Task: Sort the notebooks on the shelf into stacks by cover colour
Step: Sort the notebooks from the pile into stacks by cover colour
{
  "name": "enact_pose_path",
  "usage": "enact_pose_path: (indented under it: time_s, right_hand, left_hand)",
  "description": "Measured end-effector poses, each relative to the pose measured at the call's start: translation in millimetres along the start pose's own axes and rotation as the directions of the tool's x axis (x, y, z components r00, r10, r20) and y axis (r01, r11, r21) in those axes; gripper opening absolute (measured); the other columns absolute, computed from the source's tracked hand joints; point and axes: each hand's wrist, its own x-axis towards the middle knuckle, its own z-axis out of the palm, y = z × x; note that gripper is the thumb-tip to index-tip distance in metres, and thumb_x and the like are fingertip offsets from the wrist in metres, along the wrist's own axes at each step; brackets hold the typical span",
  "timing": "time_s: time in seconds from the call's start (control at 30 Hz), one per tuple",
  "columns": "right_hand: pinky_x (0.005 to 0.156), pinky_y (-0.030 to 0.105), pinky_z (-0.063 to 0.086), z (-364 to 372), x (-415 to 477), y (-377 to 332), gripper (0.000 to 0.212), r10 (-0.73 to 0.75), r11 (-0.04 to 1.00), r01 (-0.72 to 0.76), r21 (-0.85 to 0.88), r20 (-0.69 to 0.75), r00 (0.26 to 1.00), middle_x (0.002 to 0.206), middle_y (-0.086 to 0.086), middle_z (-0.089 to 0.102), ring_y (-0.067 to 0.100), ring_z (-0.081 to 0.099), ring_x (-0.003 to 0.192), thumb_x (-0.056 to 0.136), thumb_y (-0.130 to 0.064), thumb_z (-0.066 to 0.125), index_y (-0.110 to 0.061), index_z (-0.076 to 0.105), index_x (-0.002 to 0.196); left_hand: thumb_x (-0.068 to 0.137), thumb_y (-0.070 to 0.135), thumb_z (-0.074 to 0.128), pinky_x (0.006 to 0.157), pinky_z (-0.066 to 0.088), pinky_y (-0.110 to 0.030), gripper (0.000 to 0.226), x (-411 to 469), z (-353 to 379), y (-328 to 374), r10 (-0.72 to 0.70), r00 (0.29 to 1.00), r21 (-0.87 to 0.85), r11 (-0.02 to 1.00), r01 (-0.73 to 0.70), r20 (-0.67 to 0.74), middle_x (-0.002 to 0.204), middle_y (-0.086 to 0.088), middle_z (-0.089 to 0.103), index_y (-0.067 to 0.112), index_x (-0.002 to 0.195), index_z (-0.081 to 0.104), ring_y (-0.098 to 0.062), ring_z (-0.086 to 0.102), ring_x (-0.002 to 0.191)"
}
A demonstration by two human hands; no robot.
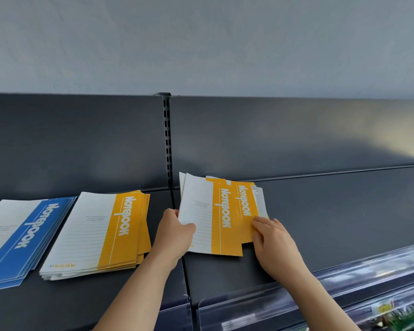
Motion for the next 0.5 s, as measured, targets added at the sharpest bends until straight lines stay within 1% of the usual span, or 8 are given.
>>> enact_pose_path:
  time_s: [0.1, 0.13, 0.23, 0.3, 0.37, 0.4, 0.47, 0.5]
  right_hand:
    - [0.117, 0.029, 0.02, -2.3, -0.2, -2.1, 0.027, -0.008, 1.0, 0.008, -0.009, 0.022, 1.0, 0.124, -0.001, 0.059, 0.018, 0.053, 0.114, 0.097, -0.014, 0.038, -0.013, 0.062, 0.11]
    - [0.117, 0.028, 0.018, -3.5, -0.7, -2.8, 0.029, -0.008, 1.0, 0.009, -0.019, 0.034, 0.999, 0.128, -0.001, 0.057, 0.018, 0.051, 0.119, 0.097, -0.015, 0.037, -0.013, 0.061, 0.115]
    - [0.115, 0.026, 0.017, -7.2, -3.2, -4.8, 0.038, -0.008, 1.0, 0.007, 0.005, 0.083, 0.997, 0.144, -0.007, 0.043, 0.018, 0.033, 0.137, 0.099, -0.018, 0.035, -0.019, 0.05, 0.134]
    - [0.115, 0.028, 0.021, -6.7, -5.7, -5.4, 0.039, -0.023, 1.0, 0.022, 0.013, 0.104, 0.994, 0.145, -0.011, 0.041, 0.018, 0.028, 0.139, 0.1, -0.019, 0.034, -0.023, 0.047, 0.136]
    - [0.109, 0.029, 0.032, -5.8, -7.6, -5.5, 0.036, -0.002, 0.999, -0.001, 0.049, 0.055, 0.998, 0.138, -0.006, 0.049, 0.021, 0.039, 0.132, 0.099, -0.017, 0.035, -0.017, 0.053, 0.13]
    - [0.102, 0.029, 0.038, -5.4, -7.6, -4.7, 0.033, 0.034, 0.997, -0.035, 0.072, 0.016, 0.999, 0.131, -0.002, 0.055, 0.022, 0.046, 0.123, 0.099, -0.014, 0.036, -0.012, 0.058, 0.123]
    - [0.09, 0.028, 0.042, -4.2, -6.4, -1.2, 0.028, 0.108, 0.991, -0.104, 0.081, -0.041, 0.993, 0.115, 0.004, 0.062, 0.024, 0.052, 0.105, 0.096, -0.007, 0.036, -0.004, 0.062, 0.107]
    - [0.089, 0.026, 0.042, -3.4, -5.5, 1.0, 0.027, 0.12, 0.991, -0.117, 0.064, -0.041, 0.992, 0.109, 0.005, 0.063, 0.024, 0.053, 0.098, 0.094, -0.005, 0.036, -0.004, 0.062, 0.101]
  left_hand:
    - [0.092, 0.006, 0.054, 0.046, 0.043, -0.012, 0.026, -0.4, 0.2, -1.7, -0.011, 1.0, -0.009, 1.0, 0.011, -0.009, 0.121, -0.006, 0.059, 0.01, 0.116, 0.043, -0.019, 0.057, 0.095]
    - [0.092, 0.006, 0.054, 0.046, 0.043, -0.012, 0.026, -0.3, 0.9, -1.8, -0.01, 1.0, -0.008, 1.0, 0.01, -0.013, 0.121, -0.006, 0.059, 0.01, 0.116, 0.042, -0.019, 0.057, 0.095]
    - [0.092, 0.008, 0.056, 0.045, 0.043, -0.012, 0.029, -0.1, 3.3, -2.2, -0.006, 1.0, -0.016, 1.0, 0.006, -0.029, 0.122, -0.006, 0.058, 0.01, 0.117, 0.041, -0.018, 0.056, 0.096]
    - [0.092, 0.009, 0.057, 0.046, 0.043, -0.012, 0.03, -0.2, 4.1, -3.3, -0.003, 0.999, -0.017, 1.0, 0.002, -0.038, 0.123, -0.007, 0.058, 0.01, 0.117, 0.041, -0.017, 0.056, 0.096]
    - [0.091, 0.008, 0.058, 0.047, 0.044, -0.013, 0.03, -0.7, 4.5, -4.7, 0.004, 0.999, -0.021, 1.0, -0.005, -0.044, 0.123, -0.006, 0.058, 0.01, 0.117, 0.042, -0.017, 0.056, 0.096]
    - [0.091, 0.008, 0.058, 0.048, 0.044, -0.013, 0.03, -1.1, 4.3, -5.2, 0.006, 0.999, -0.024, 1.0, -0.007, -0.048, 0.122, -0.006, 0.058, 0.01, 0.116, 0.042, -0.018, 0.056, 0.097]
    - [0.09, 0.007, 0.059, 0.05, 0.044, -0.013, 0.03, -2.2, 3.8, -5.4, 0.007, 0.998, -0.031, 0.999, -0.009, -0.056, 0.122, -0.007, 0.058, 0.011, 0.116, 0.042, -0.019, 0.057, 0.099]
    - [0.09, 0.006, 0.059, 0.05, 0.044, -0.014, 0.03, -2.9, 3.7, -5.4, 0.006, 0.998, -0.034, 0.999, -0.008, -0.061, 0.121, -0.007, 0.058, 0.011, 0.115, 0.043, -0.019, 0.057, 0.099]
